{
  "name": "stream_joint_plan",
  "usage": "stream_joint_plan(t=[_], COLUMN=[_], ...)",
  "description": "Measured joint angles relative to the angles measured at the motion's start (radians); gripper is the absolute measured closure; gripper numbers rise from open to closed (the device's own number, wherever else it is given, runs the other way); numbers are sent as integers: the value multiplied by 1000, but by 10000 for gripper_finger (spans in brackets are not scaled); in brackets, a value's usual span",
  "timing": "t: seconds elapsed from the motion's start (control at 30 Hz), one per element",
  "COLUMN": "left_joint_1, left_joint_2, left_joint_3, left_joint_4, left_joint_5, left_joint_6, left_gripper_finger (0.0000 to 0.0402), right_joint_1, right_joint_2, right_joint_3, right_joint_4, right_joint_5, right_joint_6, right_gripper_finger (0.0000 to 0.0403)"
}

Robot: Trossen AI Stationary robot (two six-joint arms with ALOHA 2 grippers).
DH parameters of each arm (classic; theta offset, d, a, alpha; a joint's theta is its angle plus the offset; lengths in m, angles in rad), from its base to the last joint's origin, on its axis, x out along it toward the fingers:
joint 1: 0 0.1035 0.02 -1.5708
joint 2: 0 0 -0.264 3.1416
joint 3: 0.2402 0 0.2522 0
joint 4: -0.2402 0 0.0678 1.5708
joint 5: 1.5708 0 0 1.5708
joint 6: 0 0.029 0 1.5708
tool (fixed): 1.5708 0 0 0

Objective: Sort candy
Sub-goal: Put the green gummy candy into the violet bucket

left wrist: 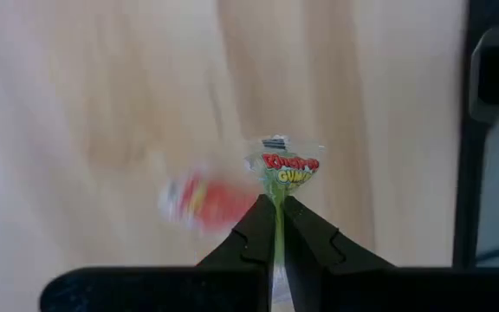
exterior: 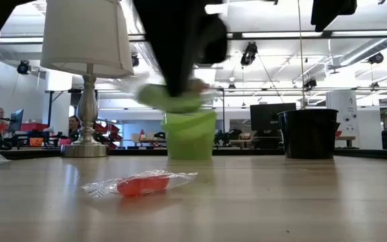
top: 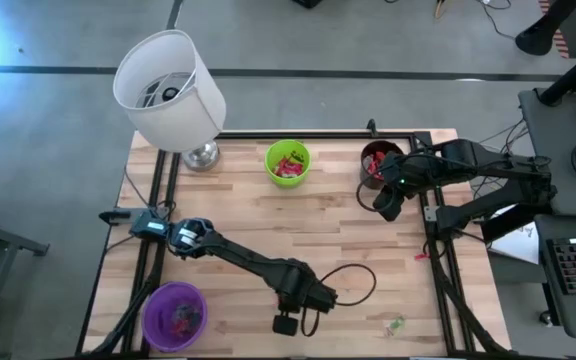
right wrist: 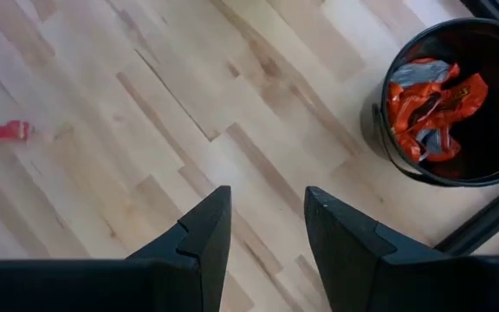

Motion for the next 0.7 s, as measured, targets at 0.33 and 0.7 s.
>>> stream_joint_plan(t=[0.33, 0.7], left_joint_1=[-70, -132], left_joint_2=[-54, -221], left_joint_3=[-1, -1], left_joint_4=[-214, -214], left_joint_5=[-34, -121], left_joint_6=[-71, -313], left_gripper_finger=[402, 402], right_joint_1=[0, 0], right_joint_2=[0, -1], right_joint_3=[-44, -154], right_joint_4=[3, 12], right_joint_5=[18, 19], right_joint_6=[-29, -31], right_gripper_finger=[264, 264])
